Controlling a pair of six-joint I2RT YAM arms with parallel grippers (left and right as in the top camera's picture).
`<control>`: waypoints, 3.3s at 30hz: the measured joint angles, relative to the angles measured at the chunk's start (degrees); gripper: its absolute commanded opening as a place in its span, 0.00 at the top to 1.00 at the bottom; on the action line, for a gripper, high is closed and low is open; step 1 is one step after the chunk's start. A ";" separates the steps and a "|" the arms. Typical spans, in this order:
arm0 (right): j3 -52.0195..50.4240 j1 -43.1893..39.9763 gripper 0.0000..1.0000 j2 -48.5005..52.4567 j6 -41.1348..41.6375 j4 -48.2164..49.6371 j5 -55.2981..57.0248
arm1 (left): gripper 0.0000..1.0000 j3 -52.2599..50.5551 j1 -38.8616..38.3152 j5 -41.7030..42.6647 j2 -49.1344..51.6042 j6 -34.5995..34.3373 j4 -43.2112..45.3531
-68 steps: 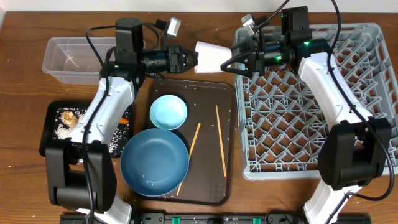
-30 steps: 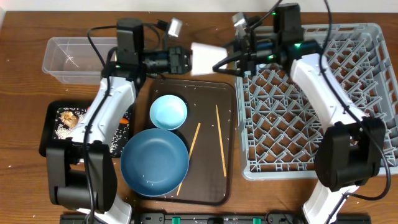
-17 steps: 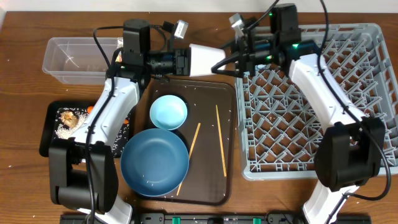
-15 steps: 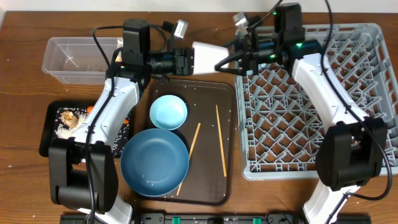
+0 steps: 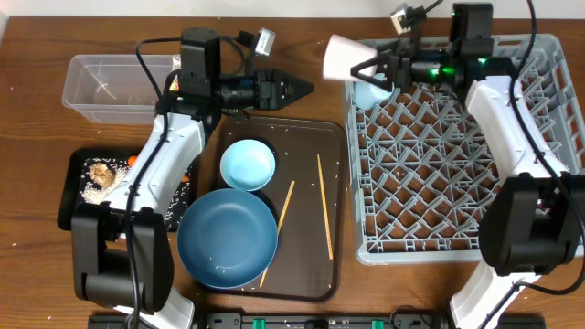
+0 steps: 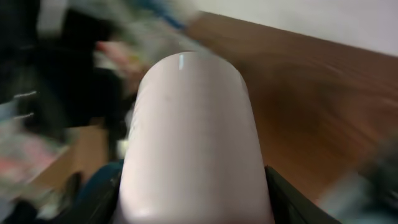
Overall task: Sort waste into correct bins and load items into the dishwasher rack
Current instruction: 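Carry the pink cup with the right gripper into the rack, then set the pink cup upside down beside the blue cup and release, then reach the right gripper to the light-blue bowl on the tray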
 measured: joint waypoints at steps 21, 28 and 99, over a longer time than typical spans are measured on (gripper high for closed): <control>11.56 -2.38 0.70 -5.70 12.48 -28.02 44.17 | 0.48 -0.24 0.00 -21.73 0.00 8.81 -20.87; 13.99 -2.38 0.68 -7.10 13.22 -31.89 53.83 | 0.48 -0.24 0.00 -30.21 0.00 9.27 -24.15; 26.27 13.99 0.01 8.85 7.69 -41.46 44.02 | 0.43 -0.37 1.60 -49.18 -17.64 17.20 -43.71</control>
